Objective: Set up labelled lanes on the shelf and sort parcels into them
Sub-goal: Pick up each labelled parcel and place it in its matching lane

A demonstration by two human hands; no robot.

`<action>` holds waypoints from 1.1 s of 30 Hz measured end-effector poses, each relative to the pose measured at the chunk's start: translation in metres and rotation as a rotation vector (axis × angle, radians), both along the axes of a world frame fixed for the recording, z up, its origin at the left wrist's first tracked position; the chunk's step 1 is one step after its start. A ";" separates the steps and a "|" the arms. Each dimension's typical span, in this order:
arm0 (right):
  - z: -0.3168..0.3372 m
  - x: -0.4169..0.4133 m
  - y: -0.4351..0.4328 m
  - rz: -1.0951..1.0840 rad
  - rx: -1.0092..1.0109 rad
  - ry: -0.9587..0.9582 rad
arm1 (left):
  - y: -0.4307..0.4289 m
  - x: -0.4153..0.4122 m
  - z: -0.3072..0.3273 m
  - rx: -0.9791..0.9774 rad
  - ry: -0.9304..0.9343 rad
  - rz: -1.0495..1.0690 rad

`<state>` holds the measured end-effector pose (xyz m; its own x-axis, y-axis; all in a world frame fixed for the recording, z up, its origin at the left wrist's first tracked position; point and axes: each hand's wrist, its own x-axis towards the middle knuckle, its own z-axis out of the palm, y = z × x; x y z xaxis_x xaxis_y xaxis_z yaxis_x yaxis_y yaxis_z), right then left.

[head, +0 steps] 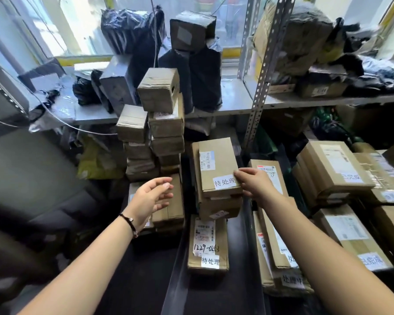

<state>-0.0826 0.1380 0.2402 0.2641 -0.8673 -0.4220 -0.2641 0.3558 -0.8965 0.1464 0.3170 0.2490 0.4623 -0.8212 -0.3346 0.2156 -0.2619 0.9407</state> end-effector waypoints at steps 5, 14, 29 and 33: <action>-0.001 0.006 0.005 0.141 -0.539 0.374 | 0.013 0.009 -0.002 0.015 -0.026 0.016; 0.001 0.066 0.084 0.501 -0.890 0.114 | 0.050 0.031 -0.031 0.083 -0.001 0.168; -0.109 0.209 0.140 0.534 -0.252 0.934 | 0.068 0.147 -0.066 0.124 0.110 -0.075; -0.133 0.230 0.137 0.428 -0.119 0.981 | 0.067 0.181 -0.063 0.133 0.096 -0.135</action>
